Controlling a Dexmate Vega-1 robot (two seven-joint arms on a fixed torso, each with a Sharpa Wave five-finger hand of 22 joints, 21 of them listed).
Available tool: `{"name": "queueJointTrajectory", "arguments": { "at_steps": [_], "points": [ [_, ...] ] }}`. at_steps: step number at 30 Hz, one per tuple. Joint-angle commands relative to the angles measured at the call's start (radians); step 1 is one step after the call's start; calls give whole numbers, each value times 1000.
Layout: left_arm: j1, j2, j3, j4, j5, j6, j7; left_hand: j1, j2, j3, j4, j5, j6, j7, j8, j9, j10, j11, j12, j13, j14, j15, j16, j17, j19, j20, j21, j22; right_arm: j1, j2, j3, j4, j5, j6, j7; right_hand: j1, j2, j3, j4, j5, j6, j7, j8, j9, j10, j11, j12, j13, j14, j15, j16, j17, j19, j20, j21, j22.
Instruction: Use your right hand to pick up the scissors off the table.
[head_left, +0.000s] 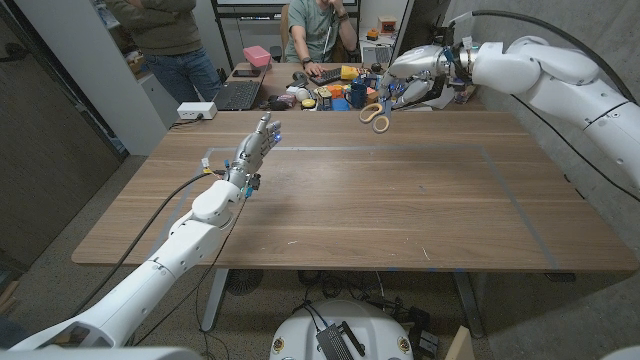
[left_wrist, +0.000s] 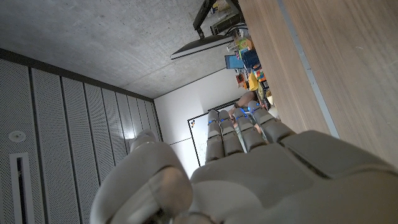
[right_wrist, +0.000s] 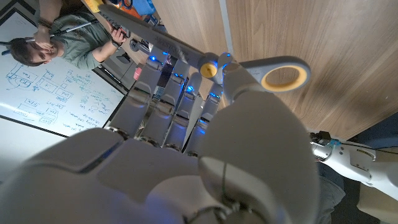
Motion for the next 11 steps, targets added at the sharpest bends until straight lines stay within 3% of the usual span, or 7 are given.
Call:
{"name": "queueJointTrajectory", "arguments": {
  "at_steps": [1, 11],
  "points": [
    [8, 4, -13, 7, -5, -20, -7, 5, 7, -8, 2, 3, 14, 0, 2, 3, 2, 1, -1, 6, -2, 3, 4, 3, 1, -3, 8, 3, 57, 10, 16, -31, -1, -7, 62, 0, 0, 52, 41, -7, 129, 59, 185, 198, 8, 4, 5, 9, -8, -82, -5, 3, 93, -97, 7, 0],
    [39, 5, -28, -5, -8, -43, 8, 5, 8, -9, 2, 3, 14, 0, 2, 3, 4, -2, 0, 6, -3, 3, 4, 3, 1, -3, 8, 3, 64, 20, 13, -40, -6, -6, 70, -9, -2, 66, 43, -16, 131, 58, 191, 196, 28, 6, 9, 24, 15, -89, -1, 6, 91, -96, 12, 0]
  ]
}}
